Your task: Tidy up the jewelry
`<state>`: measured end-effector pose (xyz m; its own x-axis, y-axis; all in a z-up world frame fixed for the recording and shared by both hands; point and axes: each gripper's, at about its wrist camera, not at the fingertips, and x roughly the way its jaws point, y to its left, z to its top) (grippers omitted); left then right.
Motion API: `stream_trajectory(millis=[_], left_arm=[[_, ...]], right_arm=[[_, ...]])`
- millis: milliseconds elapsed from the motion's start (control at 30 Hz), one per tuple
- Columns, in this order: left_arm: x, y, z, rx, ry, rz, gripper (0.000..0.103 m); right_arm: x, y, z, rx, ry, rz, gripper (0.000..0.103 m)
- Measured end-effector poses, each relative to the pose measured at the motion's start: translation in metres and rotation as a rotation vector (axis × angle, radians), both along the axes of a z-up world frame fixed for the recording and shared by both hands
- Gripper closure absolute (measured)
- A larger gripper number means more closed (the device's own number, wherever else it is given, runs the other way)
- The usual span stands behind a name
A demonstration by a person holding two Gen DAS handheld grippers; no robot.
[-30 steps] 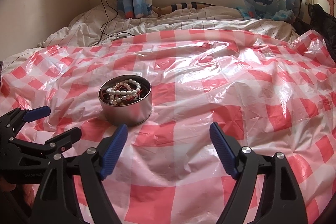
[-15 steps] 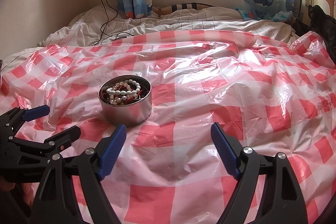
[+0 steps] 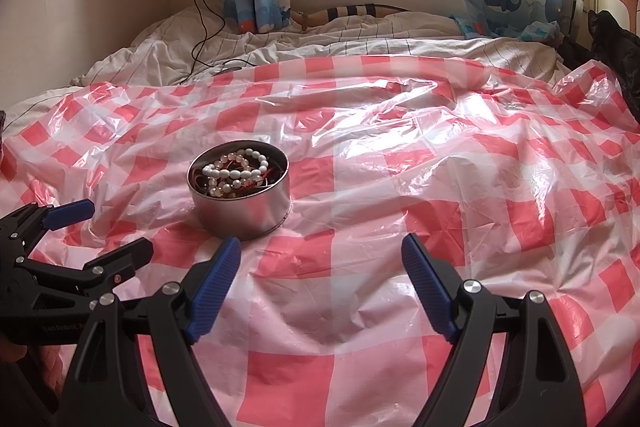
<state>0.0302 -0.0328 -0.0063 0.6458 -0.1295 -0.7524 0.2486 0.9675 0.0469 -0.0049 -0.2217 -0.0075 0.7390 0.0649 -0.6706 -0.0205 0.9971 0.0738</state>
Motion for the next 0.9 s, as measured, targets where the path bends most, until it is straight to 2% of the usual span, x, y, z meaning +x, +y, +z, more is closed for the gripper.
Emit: stream_trajectory(millis=[900], left_arm=[[0.0011,0.0008,-0.0013,0.001,0.001,0.000,0.007]], right_arm=[[0.0000,0.0004,0.0001,-0.003,0.002,0.000,0.024]])
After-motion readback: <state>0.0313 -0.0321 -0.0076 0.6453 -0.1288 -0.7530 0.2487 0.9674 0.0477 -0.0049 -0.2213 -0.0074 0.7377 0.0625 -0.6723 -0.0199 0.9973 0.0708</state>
